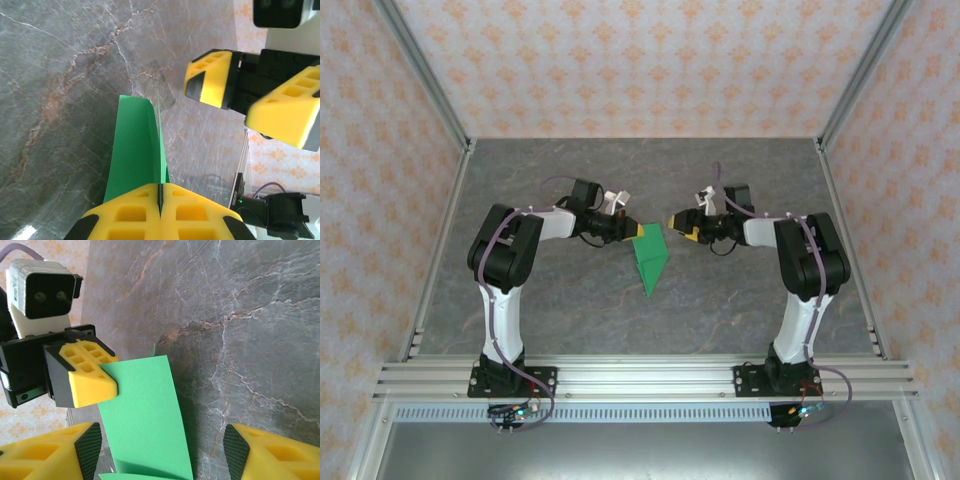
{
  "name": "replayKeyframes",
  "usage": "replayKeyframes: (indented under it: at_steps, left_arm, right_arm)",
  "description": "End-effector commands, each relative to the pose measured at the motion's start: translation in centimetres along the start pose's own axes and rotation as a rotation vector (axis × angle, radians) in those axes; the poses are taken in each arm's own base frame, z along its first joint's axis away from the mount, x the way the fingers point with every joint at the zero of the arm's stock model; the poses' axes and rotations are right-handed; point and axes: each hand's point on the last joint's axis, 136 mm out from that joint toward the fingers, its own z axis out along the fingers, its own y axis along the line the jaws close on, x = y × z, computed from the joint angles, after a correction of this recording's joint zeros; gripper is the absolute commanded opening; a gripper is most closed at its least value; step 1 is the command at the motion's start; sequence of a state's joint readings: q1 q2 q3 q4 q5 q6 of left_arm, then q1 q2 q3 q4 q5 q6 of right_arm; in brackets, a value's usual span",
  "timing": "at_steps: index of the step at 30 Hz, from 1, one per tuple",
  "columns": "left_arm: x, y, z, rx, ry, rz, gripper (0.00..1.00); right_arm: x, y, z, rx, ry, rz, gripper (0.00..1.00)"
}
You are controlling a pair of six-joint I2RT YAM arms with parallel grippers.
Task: Fold a paper plane with a square sheet of paper (fold left side to right side)
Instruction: Fold the wing for the fifth time at the center of the table.
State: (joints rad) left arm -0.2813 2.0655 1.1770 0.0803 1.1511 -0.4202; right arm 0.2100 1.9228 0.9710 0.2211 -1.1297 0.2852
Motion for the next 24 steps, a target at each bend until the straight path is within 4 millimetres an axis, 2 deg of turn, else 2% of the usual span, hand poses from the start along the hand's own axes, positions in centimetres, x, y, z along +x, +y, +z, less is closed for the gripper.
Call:
replayKeyframes:
  at_steps: [1, 12, 24]
  left_arm:
    - [-0.5, -2.5, -1.1, 0.054, 0.007, 0.074, 0.0]
    - [0.0, -3.1, -1.3, 0.062, 0.029, 0.095, 0.0]
    - [-0.2, -3.1, -1.4, 0.055, 0.025, 0.099, 0.0]
  right_arm:
    - [-0.8, 1.6, 1.0, -0.065, 0.009, -0.077, 0.68]
    - [0.1, 1.6, 3.5, -0.075, 0.074, -0.075, 0.65]
    - [1.1, 1.3, 4.7, -0.087, 0.121, -0.06, 0.62]
